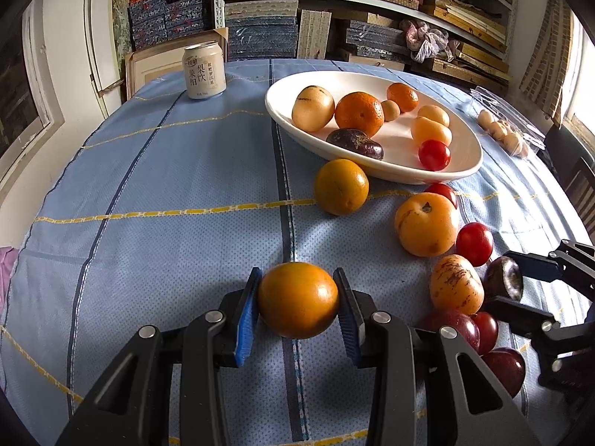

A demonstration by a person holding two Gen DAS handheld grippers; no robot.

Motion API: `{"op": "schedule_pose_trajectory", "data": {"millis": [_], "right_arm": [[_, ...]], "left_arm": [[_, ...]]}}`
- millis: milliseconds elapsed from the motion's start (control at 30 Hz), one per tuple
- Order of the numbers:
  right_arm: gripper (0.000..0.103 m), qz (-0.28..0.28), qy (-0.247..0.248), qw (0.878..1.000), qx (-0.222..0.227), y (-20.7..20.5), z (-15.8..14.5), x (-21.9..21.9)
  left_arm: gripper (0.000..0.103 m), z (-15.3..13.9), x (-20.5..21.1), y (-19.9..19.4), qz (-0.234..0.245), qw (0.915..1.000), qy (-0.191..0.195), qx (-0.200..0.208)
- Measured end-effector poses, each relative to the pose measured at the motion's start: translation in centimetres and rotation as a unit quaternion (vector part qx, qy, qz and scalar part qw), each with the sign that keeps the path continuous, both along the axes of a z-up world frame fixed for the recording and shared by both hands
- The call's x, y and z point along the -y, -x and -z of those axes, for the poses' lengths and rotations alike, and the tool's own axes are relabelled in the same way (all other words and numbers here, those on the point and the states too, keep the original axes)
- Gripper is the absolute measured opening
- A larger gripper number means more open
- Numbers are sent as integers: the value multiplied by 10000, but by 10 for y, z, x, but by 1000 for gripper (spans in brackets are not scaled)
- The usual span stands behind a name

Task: Organize fruits
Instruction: 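Hold the orange in the left tool while the right tool grasps a dark purple mangosteen, then carry the orange and mangosteen onto the white plate while both tools open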

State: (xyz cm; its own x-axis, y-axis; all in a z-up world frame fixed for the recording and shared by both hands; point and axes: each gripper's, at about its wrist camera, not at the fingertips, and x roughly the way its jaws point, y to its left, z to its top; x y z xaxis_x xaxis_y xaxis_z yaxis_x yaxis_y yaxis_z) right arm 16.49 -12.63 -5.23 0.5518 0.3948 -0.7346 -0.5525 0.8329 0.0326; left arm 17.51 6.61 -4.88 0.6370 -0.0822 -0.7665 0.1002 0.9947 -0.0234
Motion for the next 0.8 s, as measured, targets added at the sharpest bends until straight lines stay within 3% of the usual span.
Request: {"op": "schedule_pose_trajectory", "data": {"millis": [233,367,467,533,633,800], "right_arm": [[44,520,-595,9969,6,-14,-13,39],[44,890,-973,9912,95,-21,-23,61],[44,1098,-1138,9873,126,-37,-38,71],[44,1111,-1131,9873,105,-57,-50,66],[44,1181,-1168,9861,96,-89,-57,56],[43,1501,-1814,9718,-129,-143,-45,54]], "left_arm": [[38,-13,-7,4,-138,9992,176,321],[38,-25,-11,-8,-248,9975,567,328],[38,-43,-4,-27,-263,9979,348,469],[38,-53,3,-47,-264,9979,268,524],[38,-54,12,-73,-259,9975,484,447],[39,-46,26,-100,-195,9977,542,364]]}}
